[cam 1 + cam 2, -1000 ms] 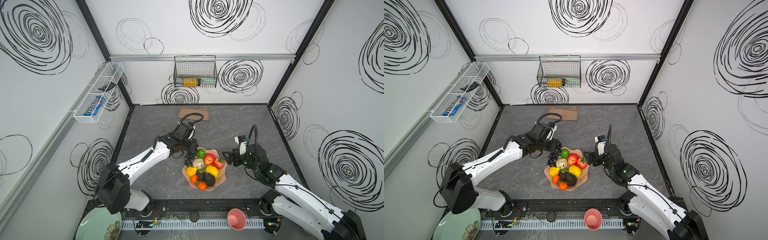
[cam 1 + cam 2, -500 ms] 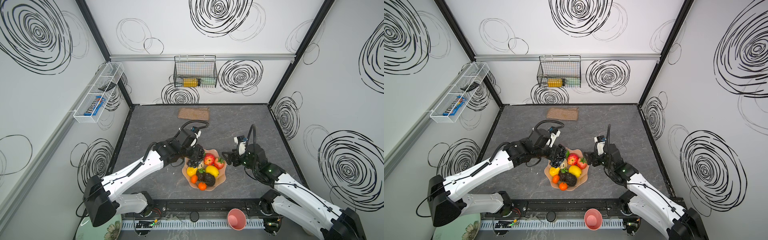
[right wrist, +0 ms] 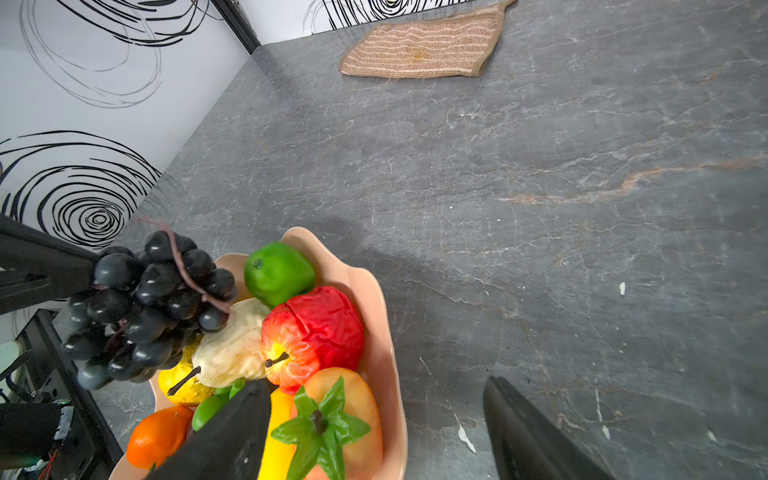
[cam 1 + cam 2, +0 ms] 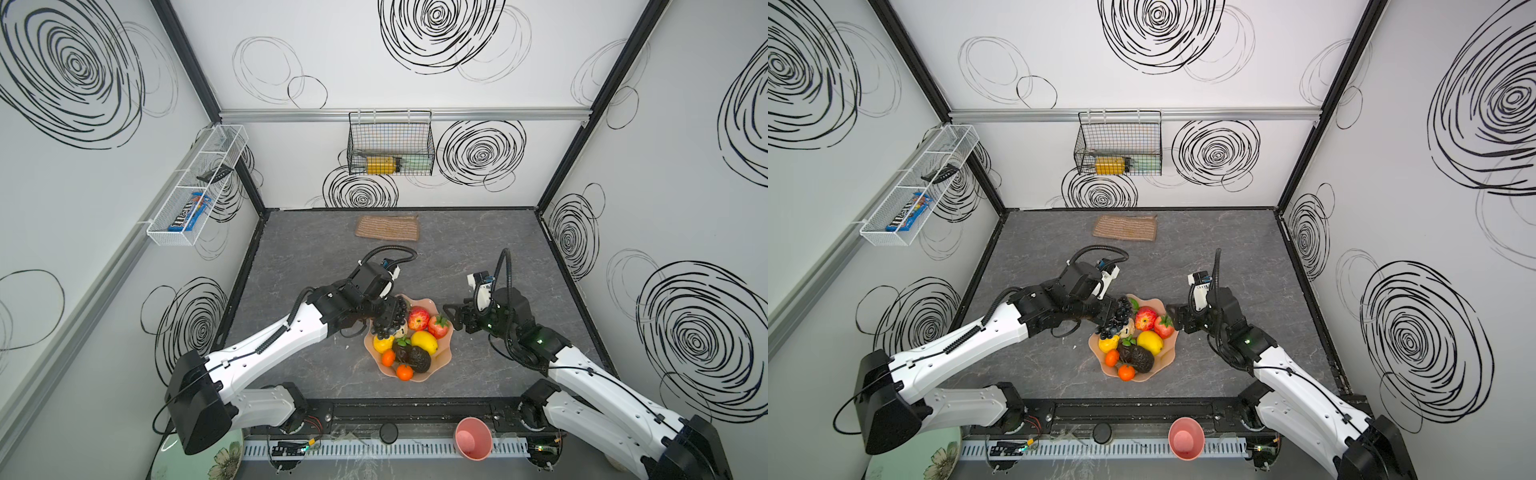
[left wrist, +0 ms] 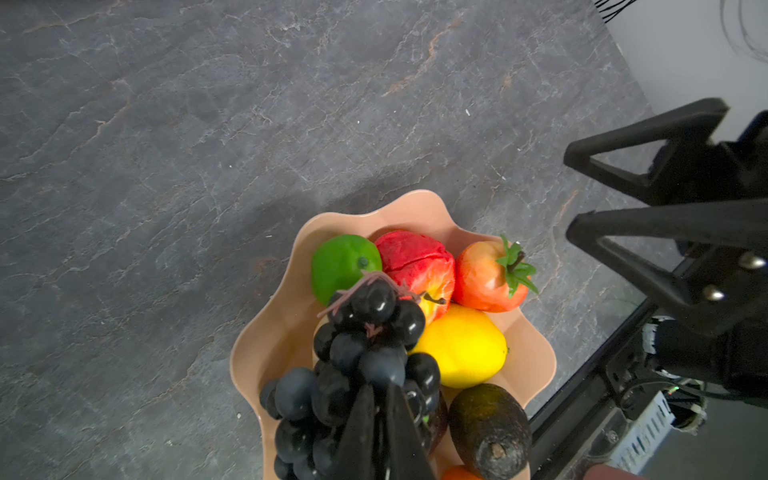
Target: Place and organize the fake fruits in the fruit bowl
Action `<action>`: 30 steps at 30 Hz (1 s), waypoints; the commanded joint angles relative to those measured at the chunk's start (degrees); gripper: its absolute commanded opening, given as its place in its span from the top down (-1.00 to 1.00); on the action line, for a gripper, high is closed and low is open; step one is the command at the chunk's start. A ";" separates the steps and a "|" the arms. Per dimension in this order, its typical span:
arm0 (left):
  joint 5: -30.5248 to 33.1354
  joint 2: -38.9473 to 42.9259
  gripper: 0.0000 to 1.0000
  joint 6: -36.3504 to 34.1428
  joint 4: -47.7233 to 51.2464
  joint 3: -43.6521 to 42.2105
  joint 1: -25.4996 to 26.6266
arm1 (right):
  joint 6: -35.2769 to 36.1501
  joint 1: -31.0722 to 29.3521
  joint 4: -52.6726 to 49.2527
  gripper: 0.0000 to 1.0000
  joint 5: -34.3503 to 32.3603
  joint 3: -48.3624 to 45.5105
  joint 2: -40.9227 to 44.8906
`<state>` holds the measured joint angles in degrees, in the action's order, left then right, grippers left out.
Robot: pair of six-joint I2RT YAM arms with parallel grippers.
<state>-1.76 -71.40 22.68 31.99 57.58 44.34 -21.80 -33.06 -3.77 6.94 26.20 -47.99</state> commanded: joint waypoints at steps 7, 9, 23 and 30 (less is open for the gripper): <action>-2.10 2.49 0.77 0.18 -2.06 -5.58 -2.50 | 0.37 0.14 1.35 -0.69 0.95 1.56 -0.48; -3.12 2.41 0.73 -0.15 -2.39 -6.44 -2.59 | 0.36 0.10 1.65 -0.69 1.11 1.49 -0.63; -3.41 1.04 0.33 -0.79 -3.34 -6.05 -4.08 | 0.27 0.10 1.69 -0.69 1.51 1.23 -0.66; -2.50 1.17 0.15 -0.88 -3.51 -5.00 -4.52 | 0.36 0.11 1.40 -0.70 1.06 1.35 -0.38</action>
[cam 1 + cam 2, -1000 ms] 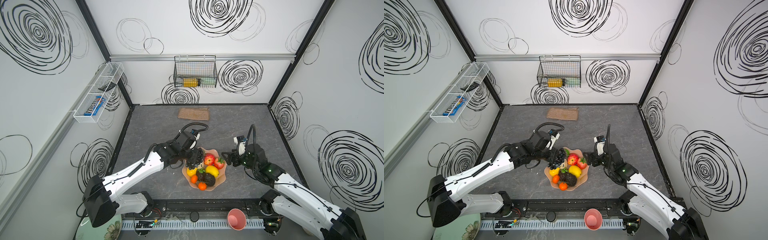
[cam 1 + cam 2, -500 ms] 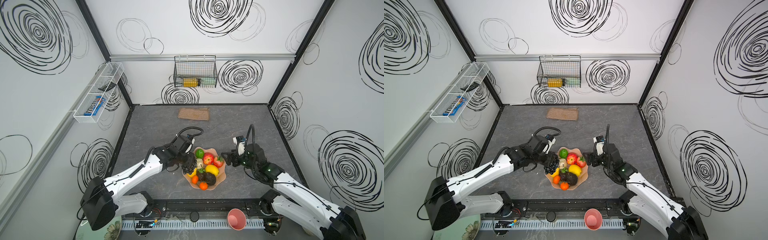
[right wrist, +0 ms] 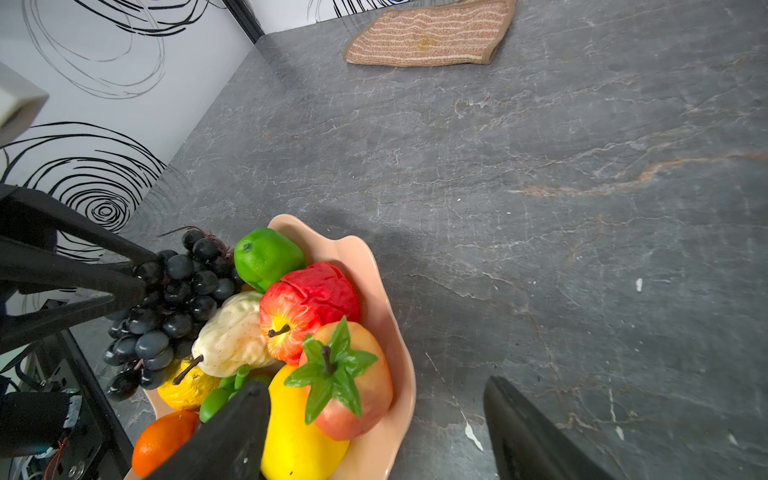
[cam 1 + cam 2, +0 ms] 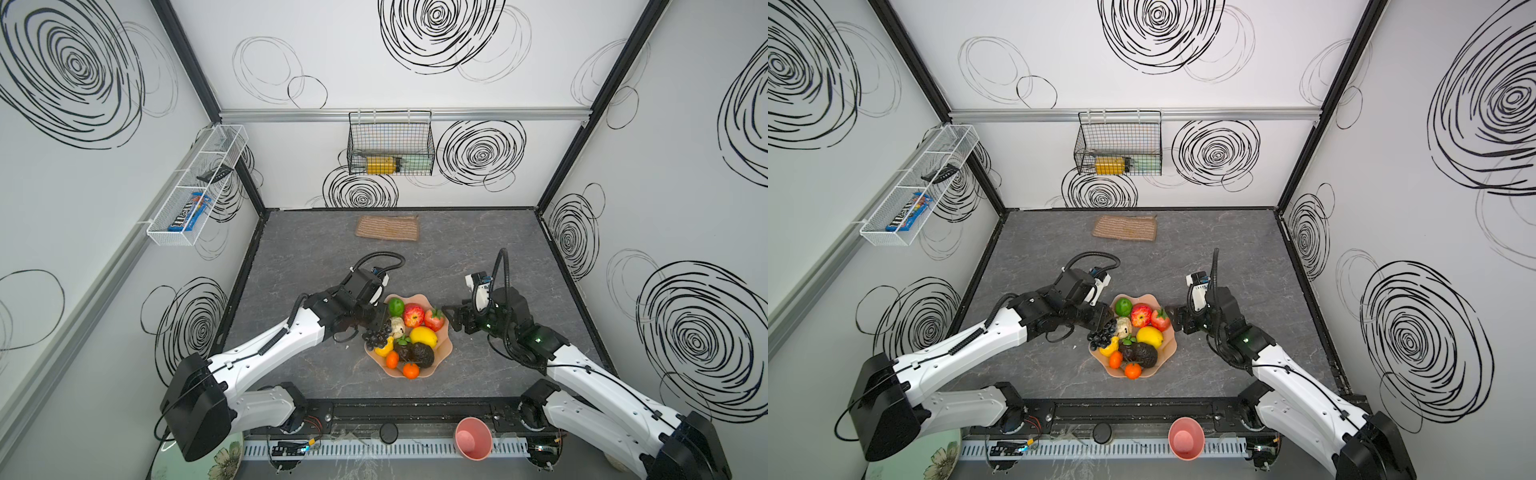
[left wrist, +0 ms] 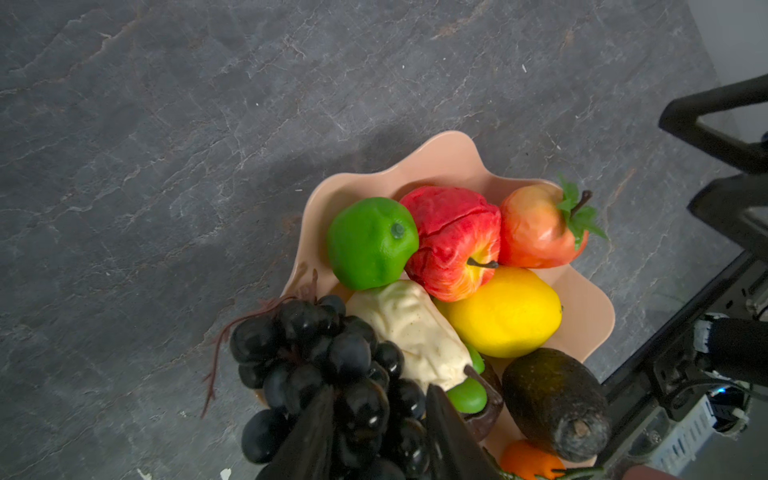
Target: Place and organize the fake fruits in the fruit bowl
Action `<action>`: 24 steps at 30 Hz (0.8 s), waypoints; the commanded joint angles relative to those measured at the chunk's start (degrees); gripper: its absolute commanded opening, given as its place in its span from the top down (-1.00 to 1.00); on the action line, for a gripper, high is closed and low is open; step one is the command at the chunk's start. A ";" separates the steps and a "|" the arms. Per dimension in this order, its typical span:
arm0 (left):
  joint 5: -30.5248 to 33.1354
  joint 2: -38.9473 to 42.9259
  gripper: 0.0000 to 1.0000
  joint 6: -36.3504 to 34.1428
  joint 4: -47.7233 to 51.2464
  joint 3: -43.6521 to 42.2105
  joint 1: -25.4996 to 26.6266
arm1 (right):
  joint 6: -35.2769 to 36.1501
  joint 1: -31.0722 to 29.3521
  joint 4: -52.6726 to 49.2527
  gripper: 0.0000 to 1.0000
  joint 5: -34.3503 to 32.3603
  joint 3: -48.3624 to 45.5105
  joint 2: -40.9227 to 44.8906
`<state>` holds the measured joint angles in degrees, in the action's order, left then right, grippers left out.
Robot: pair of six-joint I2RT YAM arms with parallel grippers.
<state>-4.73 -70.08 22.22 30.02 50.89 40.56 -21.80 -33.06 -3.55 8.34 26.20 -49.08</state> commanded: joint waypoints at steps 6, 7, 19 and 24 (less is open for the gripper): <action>2.57 1.35 -0.10 -0.24 -1.98 2.34 -1.08 | 0.86 0.18 0.58 -0.73 -1.31 2.02 0.68; 3.40 1.71 -0.16 -0.29 -2.03 2.65 -1.17 | 1.05 0.21 0.40 -0.73 -1.57 2.14 0.68; 29.30 9.51 -0.86 5.34 -18.01 -0.36 -6.28 | 5.58 4.60 -3.48 -0.99 -16.98 8.42 1.34; 42.04 12.46 -0.92 6.24 -32.96 -11.36 -9.99 | 6.91 12.72 -0.06 -0.98 -16.55 9.66 -0.78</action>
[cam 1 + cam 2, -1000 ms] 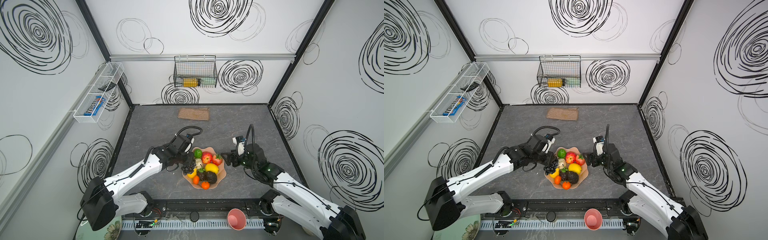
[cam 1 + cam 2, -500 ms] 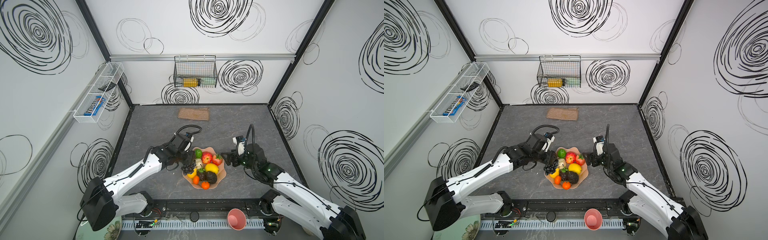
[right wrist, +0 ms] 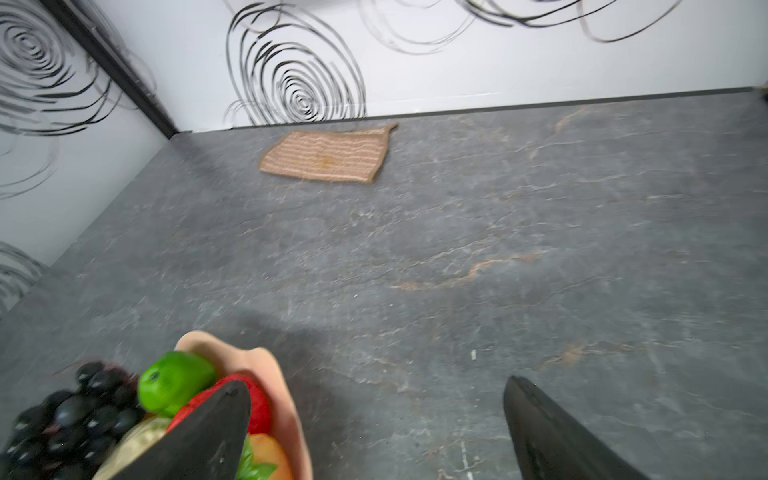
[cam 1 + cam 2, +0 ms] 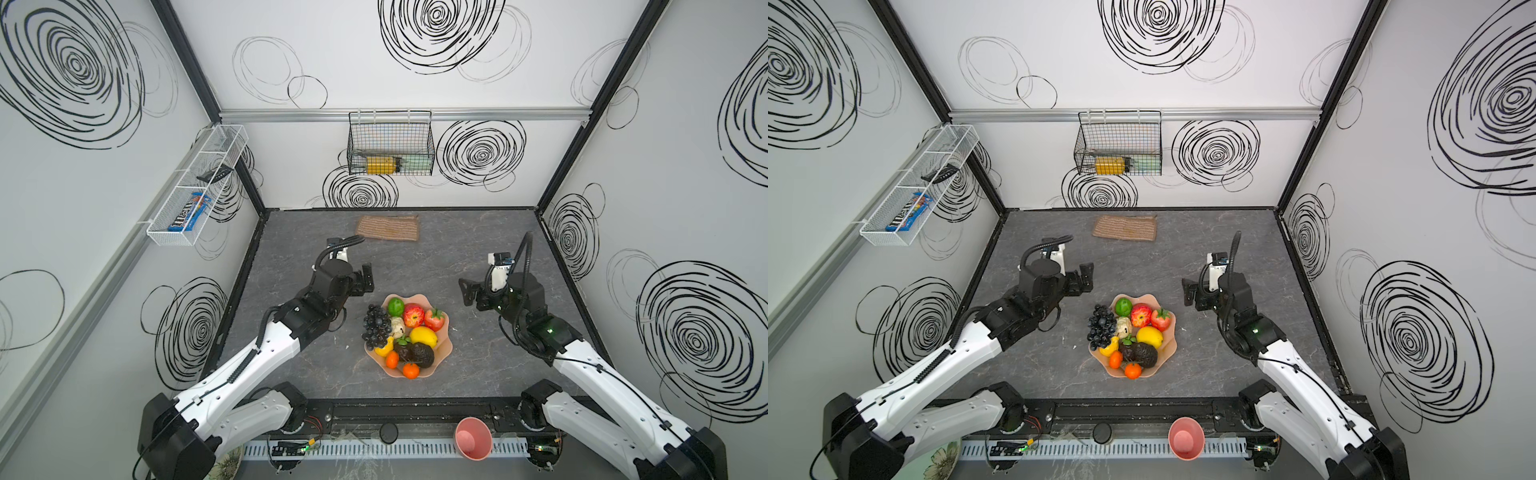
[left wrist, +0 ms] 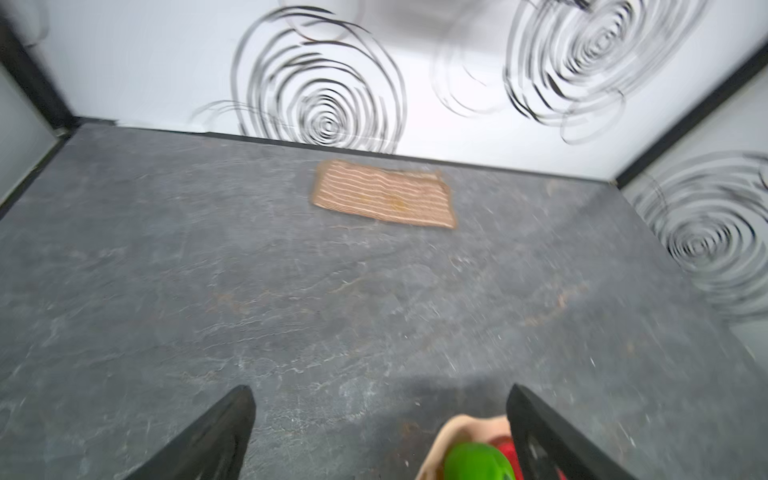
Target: Place and organize the fake fruits in the fruit bowl
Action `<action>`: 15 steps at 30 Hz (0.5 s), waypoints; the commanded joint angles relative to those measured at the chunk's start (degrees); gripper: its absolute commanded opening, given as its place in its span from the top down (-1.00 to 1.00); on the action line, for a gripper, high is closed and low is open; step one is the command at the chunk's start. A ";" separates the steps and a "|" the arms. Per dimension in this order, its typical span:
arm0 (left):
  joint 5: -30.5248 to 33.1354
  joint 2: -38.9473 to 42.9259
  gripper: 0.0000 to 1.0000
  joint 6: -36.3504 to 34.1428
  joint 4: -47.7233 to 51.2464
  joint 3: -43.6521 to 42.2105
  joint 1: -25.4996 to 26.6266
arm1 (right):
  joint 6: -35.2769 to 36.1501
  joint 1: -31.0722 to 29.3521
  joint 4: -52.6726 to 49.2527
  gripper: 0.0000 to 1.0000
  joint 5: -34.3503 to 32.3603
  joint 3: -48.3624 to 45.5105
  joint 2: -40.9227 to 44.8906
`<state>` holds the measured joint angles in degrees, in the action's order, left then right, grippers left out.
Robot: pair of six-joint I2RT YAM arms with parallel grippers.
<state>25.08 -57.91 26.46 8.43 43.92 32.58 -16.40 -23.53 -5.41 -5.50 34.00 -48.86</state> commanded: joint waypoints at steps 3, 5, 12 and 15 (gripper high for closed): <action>13.17 -0.36 -0.92 5.01 -14.86 -7.68 -8.08 | 1.30 6.93 7.54 -0.95 -4.09 -0.50 -2.97; 13.15 -0.08 -0.92 6.27 -18.90 -11.19 -10.93 | 1.04 8.67 11.20 -0.95 -5.63 -1.96 -5.47; 17.70 -3.97 -0.92 -6.04 -37.17 -20.88 -14.22 | 1.08 11.47 19.71 -0.95 -15.08 -3.52 -17.42; 16.97 -8.26 -0.92 -12.89 -43.86 -21.26 -15.53 | 2.03 11.99 23.08 -0.95 -19.09 -3.13 -22.58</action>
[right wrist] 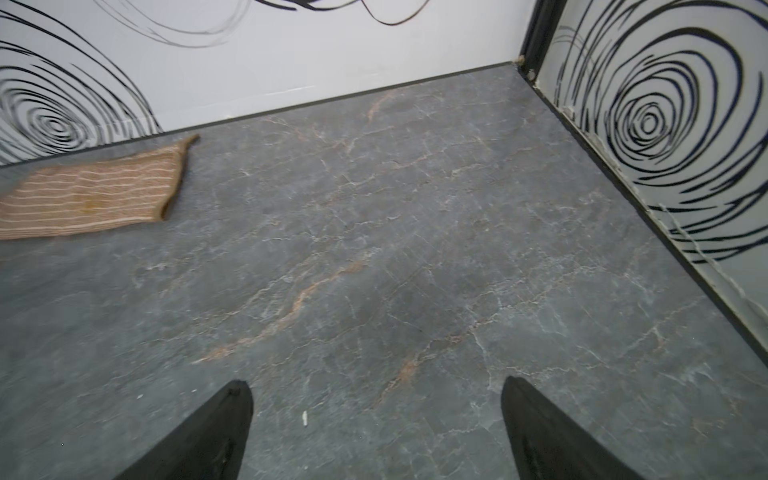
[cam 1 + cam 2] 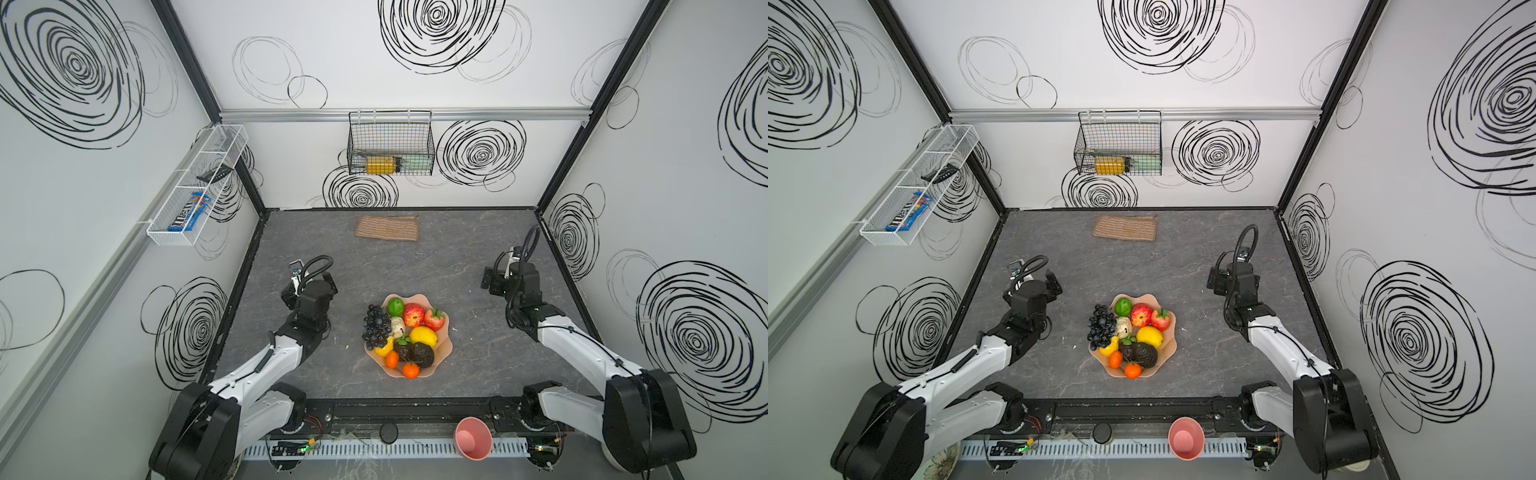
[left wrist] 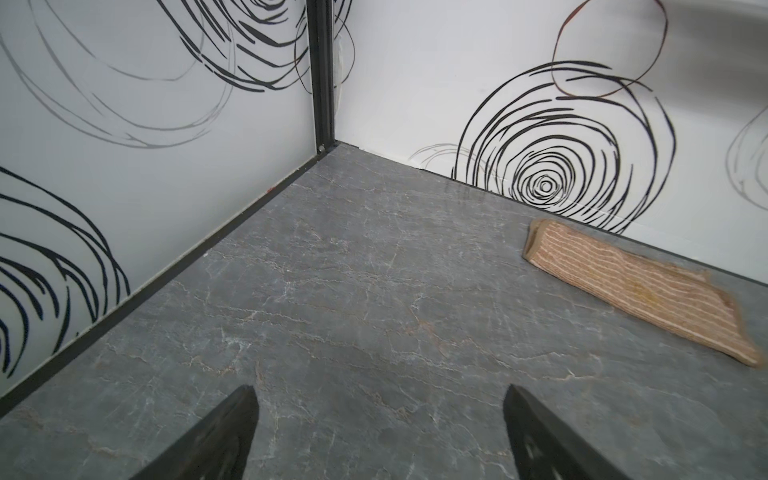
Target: Place and organize the fake fruits in the fruit bowl
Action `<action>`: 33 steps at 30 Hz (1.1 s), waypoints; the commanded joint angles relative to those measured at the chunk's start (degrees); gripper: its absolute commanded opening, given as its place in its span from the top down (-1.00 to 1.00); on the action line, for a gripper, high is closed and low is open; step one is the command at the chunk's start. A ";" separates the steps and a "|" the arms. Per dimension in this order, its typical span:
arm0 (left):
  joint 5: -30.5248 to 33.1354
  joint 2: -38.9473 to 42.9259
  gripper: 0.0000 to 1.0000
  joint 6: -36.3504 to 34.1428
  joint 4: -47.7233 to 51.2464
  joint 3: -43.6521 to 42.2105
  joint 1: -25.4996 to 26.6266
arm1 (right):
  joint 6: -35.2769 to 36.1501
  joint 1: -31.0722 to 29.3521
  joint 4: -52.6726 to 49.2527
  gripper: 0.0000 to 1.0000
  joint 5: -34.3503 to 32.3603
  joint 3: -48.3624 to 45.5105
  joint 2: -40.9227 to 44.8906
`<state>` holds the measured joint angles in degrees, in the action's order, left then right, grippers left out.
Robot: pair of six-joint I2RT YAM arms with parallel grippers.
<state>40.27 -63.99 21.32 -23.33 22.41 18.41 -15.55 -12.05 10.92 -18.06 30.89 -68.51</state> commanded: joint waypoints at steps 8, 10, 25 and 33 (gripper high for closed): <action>-12.95 -13.12 -0.92 -14.66 -30.50 -3.65 -12.69 | 8.83 1.55 27.45 -0.95 -6.88 -5.20 -11.73; -18.43 -16.01 -0.92 -17.45 -33.82 -3.42 -12.60 | 12.34 1.72 33.49 -0.95 -4.01 -7.62 -13.47; -22.56 -18.86 -0.92 -19.80 -47.18 -8.66 -12.77 | 11.49 11.82 51.84 -0.95 13.02 -16.09 -16.04; -22.69 -22.28 -0.92 -20.82 -58.81 -12.94 -11.93 | 11.63 11.26 51.84 -0.95 11.99 -15.93 -16.13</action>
<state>17.91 -85.95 2.00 -76.34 6.13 6.61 -3.68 -0.51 59.51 -6.66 14.92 -84.23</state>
